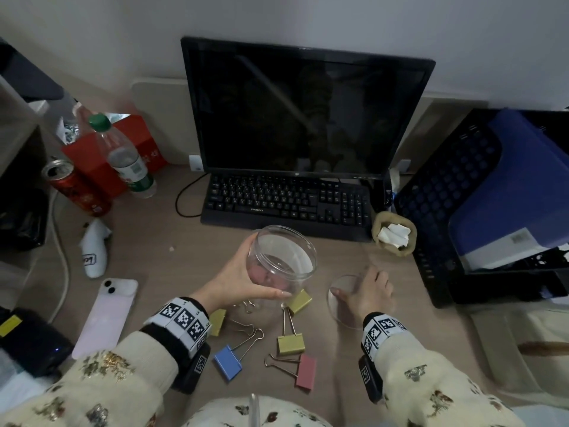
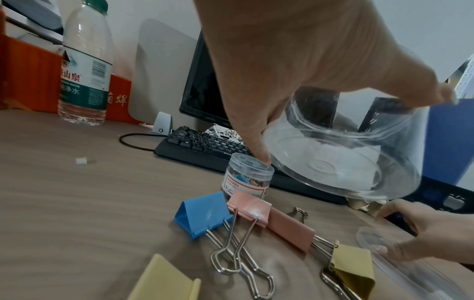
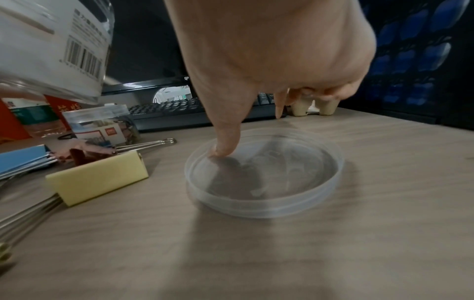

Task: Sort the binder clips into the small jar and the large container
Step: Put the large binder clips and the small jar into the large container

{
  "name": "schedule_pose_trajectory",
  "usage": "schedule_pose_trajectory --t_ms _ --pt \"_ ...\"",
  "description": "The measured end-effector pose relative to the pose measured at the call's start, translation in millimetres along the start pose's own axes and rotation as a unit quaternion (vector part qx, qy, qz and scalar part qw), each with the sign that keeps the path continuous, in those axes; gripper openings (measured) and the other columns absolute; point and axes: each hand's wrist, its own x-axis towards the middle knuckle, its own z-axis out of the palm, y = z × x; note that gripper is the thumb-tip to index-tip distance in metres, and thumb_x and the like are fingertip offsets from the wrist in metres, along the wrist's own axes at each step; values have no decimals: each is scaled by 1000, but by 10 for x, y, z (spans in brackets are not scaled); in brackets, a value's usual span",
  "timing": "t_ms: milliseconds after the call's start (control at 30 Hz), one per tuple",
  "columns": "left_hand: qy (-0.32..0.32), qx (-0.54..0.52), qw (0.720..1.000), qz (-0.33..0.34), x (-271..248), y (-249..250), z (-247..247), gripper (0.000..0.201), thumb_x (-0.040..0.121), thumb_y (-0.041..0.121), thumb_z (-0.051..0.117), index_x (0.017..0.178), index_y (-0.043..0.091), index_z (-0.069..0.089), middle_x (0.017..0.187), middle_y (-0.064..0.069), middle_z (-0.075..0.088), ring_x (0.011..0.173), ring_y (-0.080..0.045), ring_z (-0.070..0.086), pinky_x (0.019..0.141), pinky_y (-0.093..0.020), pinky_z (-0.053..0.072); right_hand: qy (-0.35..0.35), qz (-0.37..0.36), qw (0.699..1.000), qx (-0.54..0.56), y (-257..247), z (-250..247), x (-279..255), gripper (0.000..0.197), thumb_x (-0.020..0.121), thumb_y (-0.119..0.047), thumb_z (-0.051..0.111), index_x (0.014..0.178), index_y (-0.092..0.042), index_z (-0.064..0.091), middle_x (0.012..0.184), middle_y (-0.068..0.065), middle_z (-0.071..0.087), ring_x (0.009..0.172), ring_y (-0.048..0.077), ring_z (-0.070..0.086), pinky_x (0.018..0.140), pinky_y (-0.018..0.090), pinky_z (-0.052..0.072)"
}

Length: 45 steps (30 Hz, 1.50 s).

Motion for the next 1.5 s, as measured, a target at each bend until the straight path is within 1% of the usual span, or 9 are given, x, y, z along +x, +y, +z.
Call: schedule_pose_trajectory --t_ms 233,333,500,767,1000,1133,1233,1367,1500 --pt "20 -3 1000 -2 -103 4 -67 128 51 32 96 149 34 15 133 20 43 125 -1 43 92 -3 33 -110 -124 986 12 114 59 -41 26 91 -37 52 104 -16 60 124 6 55 114 27 47 93 32 40" --pt "22 -4 1000 -3 -171 11 -76 127 52 32 94 150 34 13 127 25 40 123 0 41 98 -11 31 -112 -179 977 17 91 94 -108 29 89 -35 55 113 -20 56 131 4 45 120 27 37 98 31 29" --pt "31 -3 1000 2 -268 -11 -95 121 56 26 94 145 38 12 120 34 35 112 11 42 84 4 30 -155 -225 958 85 -38 98 -122 46 93 -27 52 138 -18 45 150 1 36 138 20 30 110 27 22" --pt "33 -12 999 30 -395 -49 -129 127 51 33 95 145 43 10 127 28 36 123 1 37 104 -19 27 -107 -256 946 168 -325 -274 -398 51 100 -39 36 146 -16 36 155 0 31 142 14 27 110 20 14" --pt "20 -56 996 70 -471 -38 -210 135 44 42 96 149 37 11 143 13 37 132 2 40 114 -29 33 -265 -244 812 459 -858 -743 -965 28 101 -51 17 120 -62 35 135 -15 45 124 10 47 102 26 39" --pt "-39 -26 997 61 -554 -24 -321 128 52 79 74 147 41 -5 151 4 30 139 -14 36 115 -36 33 -265 -245 811 460 -924 -739 -1056 30 102 -50 15 125 -61 29 140 -13 40 133 18 42 111 35 34" --pt "-54 -46 997 13 -587 -77 -376 129 48 101 38 151 37 -6 150 3 31 130 -23 49 96 -35 49 -259 -262 813 450 -958 -686 -1091 51 96 -62 14 144 -47 22 152 -11 32 139 17 34 116 39 27" --pt "-24 -148 988 -33 -639 -167 -434 99 62 82 55 145 43 15 147 -12 39 101 -29 70 67 -44 60 -279 -292 825 395 -949 -535 -1031 70 87 -79 21 148 -47 18 157 -20 20 144 5 20 120 44 17" --pt "52 -175 982 -40 -701 -189 -483 88 75 51 63 149 32 19 142 -5 41 107 -23 58 75 -46 59 -163 -235 942 173 -857 -353 -992 65 91 -68 32 141 -28 41 145 -4 45 129 15 45 107 41 38"
